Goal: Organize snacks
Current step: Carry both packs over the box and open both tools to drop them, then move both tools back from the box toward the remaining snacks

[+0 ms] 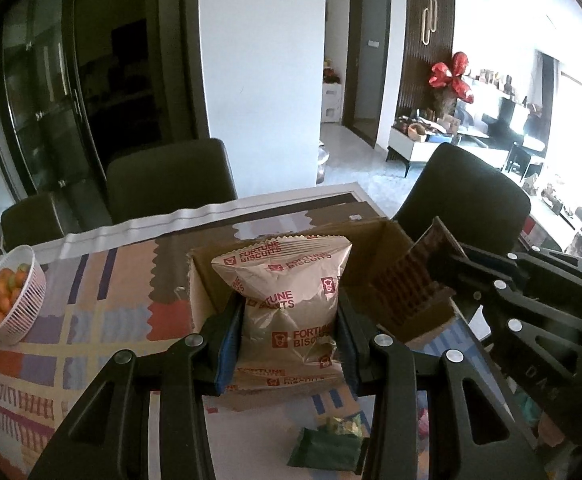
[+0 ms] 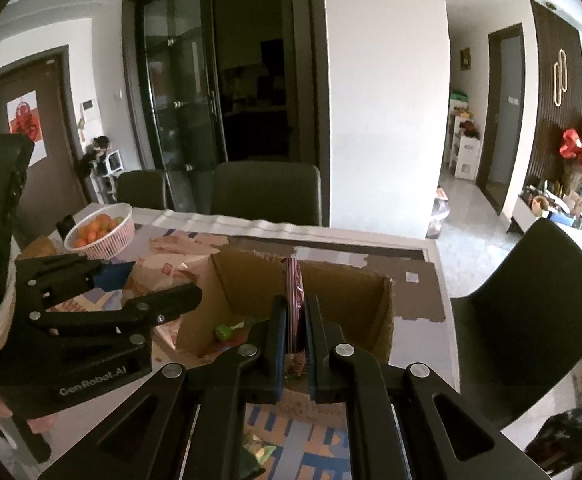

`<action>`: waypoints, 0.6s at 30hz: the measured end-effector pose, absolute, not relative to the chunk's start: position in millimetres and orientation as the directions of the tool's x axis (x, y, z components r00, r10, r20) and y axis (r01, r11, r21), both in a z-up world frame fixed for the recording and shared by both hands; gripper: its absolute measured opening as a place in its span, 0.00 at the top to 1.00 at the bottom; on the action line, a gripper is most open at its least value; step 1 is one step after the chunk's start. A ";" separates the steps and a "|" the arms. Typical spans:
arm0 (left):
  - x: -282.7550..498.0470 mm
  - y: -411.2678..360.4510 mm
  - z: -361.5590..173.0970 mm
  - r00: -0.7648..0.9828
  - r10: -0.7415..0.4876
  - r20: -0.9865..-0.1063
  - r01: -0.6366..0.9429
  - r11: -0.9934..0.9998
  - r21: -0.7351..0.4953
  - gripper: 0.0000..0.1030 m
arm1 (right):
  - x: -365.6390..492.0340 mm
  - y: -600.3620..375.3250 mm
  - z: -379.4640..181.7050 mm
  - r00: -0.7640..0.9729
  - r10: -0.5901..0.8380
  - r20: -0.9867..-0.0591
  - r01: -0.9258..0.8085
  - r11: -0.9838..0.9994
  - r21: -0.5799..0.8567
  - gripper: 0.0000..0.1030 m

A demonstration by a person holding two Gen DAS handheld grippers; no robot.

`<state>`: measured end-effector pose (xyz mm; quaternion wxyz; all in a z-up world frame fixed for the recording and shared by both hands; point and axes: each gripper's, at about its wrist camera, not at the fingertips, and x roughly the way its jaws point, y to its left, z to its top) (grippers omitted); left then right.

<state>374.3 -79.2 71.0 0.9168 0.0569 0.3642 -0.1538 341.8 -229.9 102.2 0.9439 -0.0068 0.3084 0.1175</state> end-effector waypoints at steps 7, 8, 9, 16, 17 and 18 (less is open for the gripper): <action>398.4 -78.7 52.8 0.663 -0.227 -0.713 0.318 0.948 -0.006 0.58 | 366.9 -226.6 81.4 0.750 0.212 -0.626 -0.222 0.973 0.063 0.91; 400.6 -78.8 50.9 0.664 -0.219 -0.715 0.314 0.949 0.001 0.48 | 369.0 -227.0 78.8 0.748 0.210 -0.630 -0.219 0.974 0.064 0.91; 402.6 -79.3 48.8 0.670 -0.190 -0.717 0.296 0.955 0.023 0.40 | 371.1 -227.2 76.7 0.746 0.208 -0.632 -0.216 0.974 0.066 0.90; 387.7 -68.6 45.9 0.694 -0.176 -0.698 0.282 0.959 0.039 0.28 | 362.3 -231.7 66.3 0.761 0.121 -0.638 -0.127 0.991 0.037 0.52; 383.6 -67.5 46.1 0.695 -0.181 -0.696 0.287 0.957 0.037 0.27 | 359.1 -231.4 65.5 0.760 0.109 -0.640 -0.115 0.993 0.033 0.47; 379.4 -66.6 46.2 0.695 -0.184 -0.695 0.292 0.956 0.039 0.27 | 354.7 -231.6 65.2 0.763 0.100 -0.639 -0.104 0.994 0.032 0.42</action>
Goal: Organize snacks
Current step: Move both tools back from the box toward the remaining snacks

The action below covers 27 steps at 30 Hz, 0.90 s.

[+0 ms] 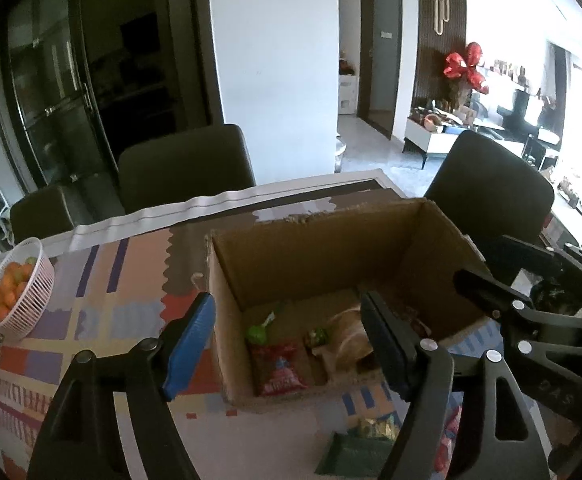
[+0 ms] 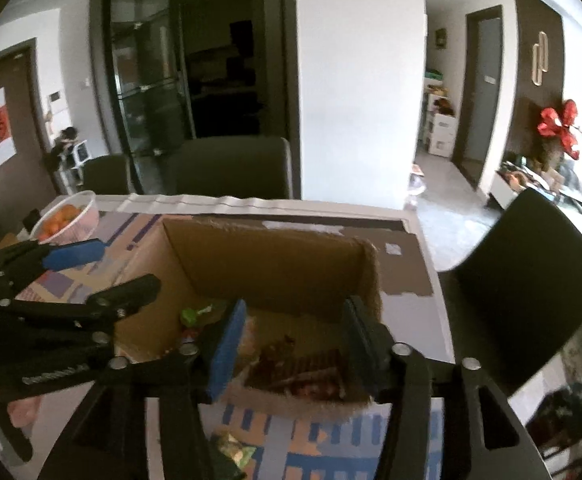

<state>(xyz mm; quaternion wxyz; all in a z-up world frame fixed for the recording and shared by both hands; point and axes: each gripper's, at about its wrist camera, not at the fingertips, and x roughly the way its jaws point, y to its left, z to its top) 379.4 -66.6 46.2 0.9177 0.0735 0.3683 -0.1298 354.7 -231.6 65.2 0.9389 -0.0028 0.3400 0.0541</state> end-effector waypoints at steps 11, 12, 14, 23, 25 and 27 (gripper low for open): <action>327.1 -59.1 46.0 0.705 -0.248 -0.665 0.369 0.928 0.045 0.23 | 287.1 -224.9 66.6 0.798 0.027 -0.603 -0.027 1.000 0.009 0.25; 323.2 -58.4 44.5 0.702 -0.256 -0.665 0.376 0.926 0.039 0.22 | 283.5 -224.5 65.9 0.799 0.023 -0.601 -0.022 1.000 0.009 0.25; 318.1 -57.7 40.7 0.693 -0.268 -0.669 0.387 0.921 0.032 0.22 | 276.0 -223.3 63.5 0.799 0.003 -0.601 0.000 1.000 0.006 0.24; 290.6 -54.4 14.1 0.657 -0.297 -0.693 0.414 0.910 0.003 0.22 | 242.1 -226.6 42.1 0.783 -0.040 -0.621 0.064 0.998 0.016 0.21; 284.7 -53.2 5.6 0.647 -0.299 -0.701 0.417 0.909 -0.003 0.22 | 236.3 -227.5 35.4 0.774 -0.043 -0.632 0.069 0.997 0.017 0.21; 281.6 -52.4 -2.2 0.632 -0.301 -0.714 0.416 0.909 -0.015 0.22 | 232.0 -228.0 28.5 0.762 -0.047 -0.646 0.070 0.998 0.009 0.21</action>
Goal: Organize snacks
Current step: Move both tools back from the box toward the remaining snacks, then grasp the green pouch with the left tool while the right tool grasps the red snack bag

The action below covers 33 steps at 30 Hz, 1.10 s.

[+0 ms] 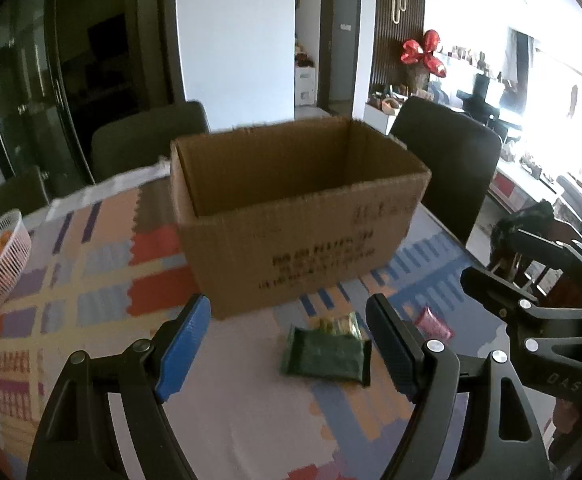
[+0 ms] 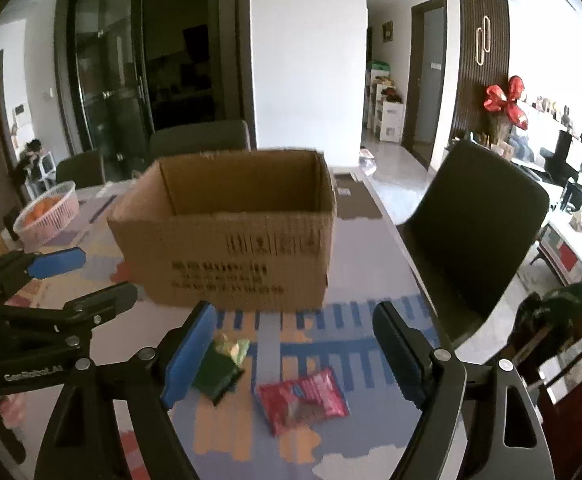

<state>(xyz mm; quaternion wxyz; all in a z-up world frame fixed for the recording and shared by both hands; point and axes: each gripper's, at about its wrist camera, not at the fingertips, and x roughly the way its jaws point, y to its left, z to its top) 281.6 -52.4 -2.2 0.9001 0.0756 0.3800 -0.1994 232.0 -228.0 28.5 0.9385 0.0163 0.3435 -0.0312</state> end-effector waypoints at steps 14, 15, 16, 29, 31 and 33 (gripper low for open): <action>259.6 -42.0 -60.0 0.583 -0.300 -0.755 0.356 0.930 -0.094 0.22 | 211.4 -218.8 -27.2 0.699 -0.073 -0.712 0.035 0.997 -0.067 0.21; 257.0 -41.3 -62.5 0.590 -0.301 -0.749 0.346 0.933 -0.102 0.22 | 210.1 -218.5 -30.6 0.700 -0.076 -0.710 0.036 0.997 -0.071 0.21; 255.4 -40.3 -65.2 0.591 -0.308 -0.745 0.337 0.934 -0.119 0.22 | 208.9 -218.3 -33.5 0.703 -0.078 -0.707 0.034 0.997 -0.076 0.21; 279.1 -44.8 -106.1 0.531 -0.356 -0.768 0.251 0.933 -0.259 0.34 | 212.5 -216.7 -73.7 0.693 -0.119 -0.711 0.030 0.990 -0.136 0.21; 283.1 -47.4 -110.0 0.522 -0.360 -0.773 0.243 0.932 -0.270 0.35 | 215.2 -218.6 -78.8 0.684 -0.110 -0.721 0.027 0.992 -0.126 0.21; 286.6 -49.1 -113.0 0.518 -0.355 -0.778 0.234 0.934 -0.269 0.36 | 217.7 -220.7 -82.3 0.681 -0.114 -0.723 0.033 0.992 -0.125 0.21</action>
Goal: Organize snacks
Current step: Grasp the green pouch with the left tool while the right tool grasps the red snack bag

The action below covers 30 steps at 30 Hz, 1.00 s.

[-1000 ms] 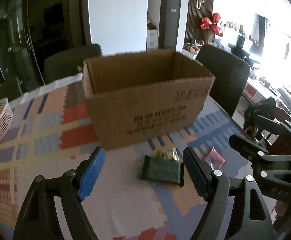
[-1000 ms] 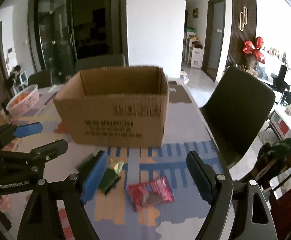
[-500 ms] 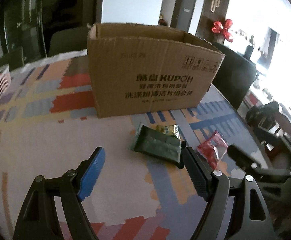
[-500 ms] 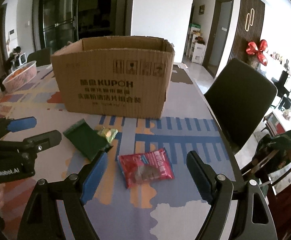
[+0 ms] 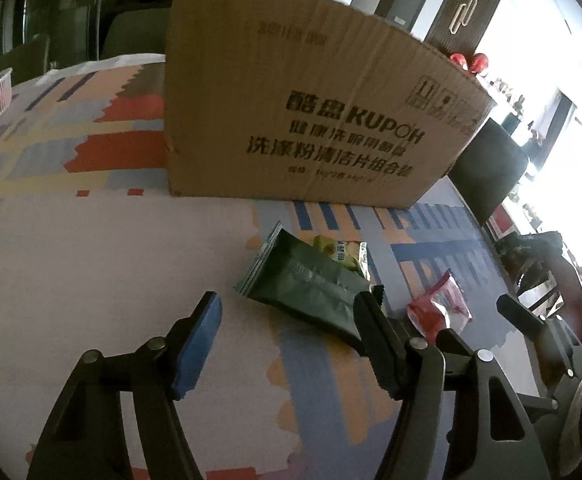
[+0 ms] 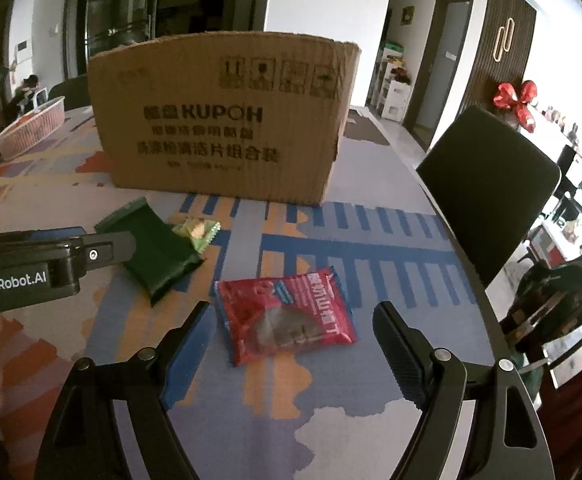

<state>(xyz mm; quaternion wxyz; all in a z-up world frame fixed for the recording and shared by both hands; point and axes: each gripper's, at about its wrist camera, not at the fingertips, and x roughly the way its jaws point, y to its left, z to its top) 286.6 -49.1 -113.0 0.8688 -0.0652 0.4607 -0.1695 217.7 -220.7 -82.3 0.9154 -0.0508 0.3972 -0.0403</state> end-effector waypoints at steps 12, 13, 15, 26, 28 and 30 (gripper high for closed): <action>300.3 -50.1 -121.9 0.512 -0.366 -0.777 0.202 0.930 -0.306 0.57 | 235.8 -232.9 -99.2 0.638 -0.053 -0.769 0.043 0.999 -0.033 0.21; 300.5 -49.3 -121.2 0.513 -0.371 -0.774 0.200 0.929 -0.313 0.61 | 236.9 -233.2 -99.5 0.640 -0.051 -0.767 0.042 0.999 -0.031 0.21; 300.1 -46.8 -119.5 0.514 -0.384 -0.767 0.200 0.923 -0.328 0.68 | 238.9 -233.2 -100.0 0.641 -0.046 -0.766 0.040 0.999 -0.026 0.21; 284.9 -49.2 -100.9 0.521 -0.437 -0.734 0.269 0.899 -0.344 0.84 | 245.0 -235.2 -102.0 0.635 0.025 -0.772 0.033 0.998 0.059 0.35; 279.4 -53.5 -95.8 0.527 -0.445 -0.724 0.297 0.895 -0.334 0.86 | 244.6 -238.3 -101.4 0.636 0.049 -0.770 0.034 0.995 0.091 0.41; 273.2 -57.6 -88.7 0.535 -0.456 -0.711 0.328 0.888 -0.323 0.88 | 244.5 -241.5 -100.4 0.633 0.090 -0.769 0.032 0.989 0.142 0.55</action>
